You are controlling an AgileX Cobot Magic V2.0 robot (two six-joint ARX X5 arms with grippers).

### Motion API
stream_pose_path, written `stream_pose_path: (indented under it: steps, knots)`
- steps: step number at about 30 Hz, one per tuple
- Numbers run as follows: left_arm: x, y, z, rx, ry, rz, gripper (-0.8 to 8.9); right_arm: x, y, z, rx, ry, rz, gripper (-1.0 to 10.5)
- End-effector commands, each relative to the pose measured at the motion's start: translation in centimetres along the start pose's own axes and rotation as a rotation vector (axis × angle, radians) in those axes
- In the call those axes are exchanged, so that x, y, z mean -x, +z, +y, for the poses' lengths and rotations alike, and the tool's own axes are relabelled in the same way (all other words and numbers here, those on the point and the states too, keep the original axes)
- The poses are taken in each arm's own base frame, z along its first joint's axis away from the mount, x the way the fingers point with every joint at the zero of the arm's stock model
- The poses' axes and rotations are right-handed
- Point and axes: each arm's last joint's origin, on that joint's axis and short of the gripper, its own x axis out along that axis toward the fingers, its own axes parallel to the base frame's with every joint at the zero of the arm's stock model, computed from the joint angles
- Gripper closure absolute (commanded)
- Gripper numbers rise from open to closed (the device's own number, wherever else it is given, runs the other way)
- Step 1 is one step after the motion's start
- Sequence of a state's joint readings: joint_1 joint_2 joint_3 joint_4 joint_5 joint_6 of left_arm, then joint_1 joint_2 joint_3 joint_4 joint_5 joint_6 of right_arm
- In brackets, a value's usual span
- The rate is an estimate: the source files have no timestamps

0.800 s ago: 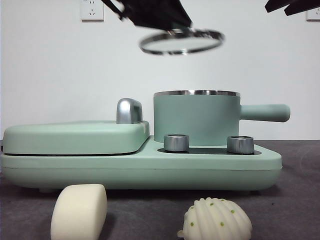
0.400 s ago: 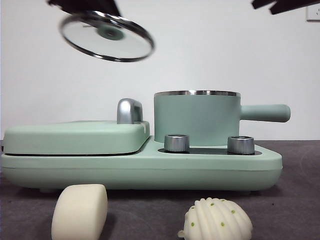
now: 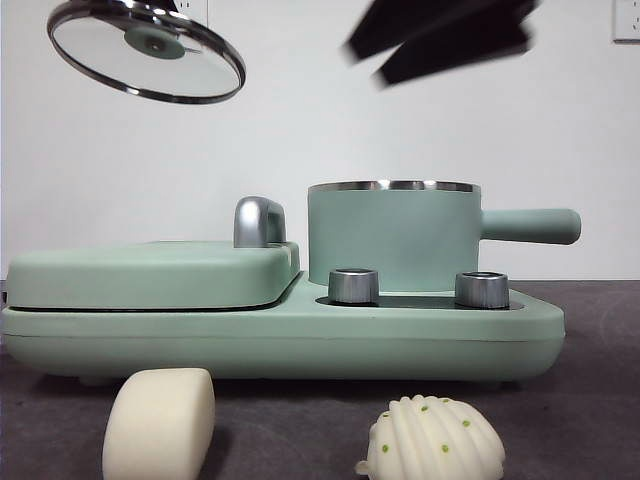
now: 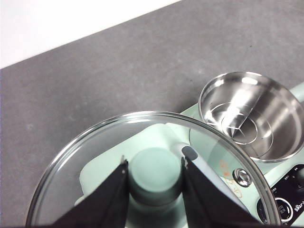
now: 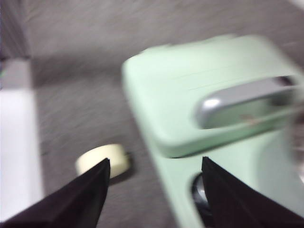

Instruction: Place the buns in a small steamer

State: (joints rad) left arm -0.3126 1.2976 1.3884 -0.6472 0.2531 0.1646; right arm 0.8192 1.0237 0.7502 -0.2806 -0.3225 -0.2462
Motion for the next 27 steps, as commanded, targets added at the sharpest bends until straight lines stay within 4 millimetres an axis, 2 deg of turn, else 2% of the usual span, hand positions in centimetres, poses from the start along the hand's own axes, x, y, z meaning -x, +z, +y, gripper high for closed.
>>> stream_pose_path:
  steps: [1,6,13,22,27]
  knots:
    - [0.5,0.8,0.0,-0.016,0.004,-0.053,8.02,-2.5,0.1,1.1,0.022,0.059,0.050,6.4]
    - [0.5,0.8,0.0,-0.014,0.004,-0.055,8.02,-6.2,-0.7,2.4,-0.031,0.089,0.127,5.5]
    - [0.5,0.9,0.0,-0.014,0.005,-0.056,8.02,-10.1,-1.9,3.5,-0.064,0.118,0.166,5.5]
    - [0.5,0.9,0.0,-0.015,0.005,-0.056,8.02,-13.1,-4.2,3.9,-0.096,0.140,0.263,5.2]
    - [0.5,0.8,0.0,-0.017,0.005,-0.055,8.02,-14.0,-4.7,4.0,-0.115,0.141,0.268,5.2]
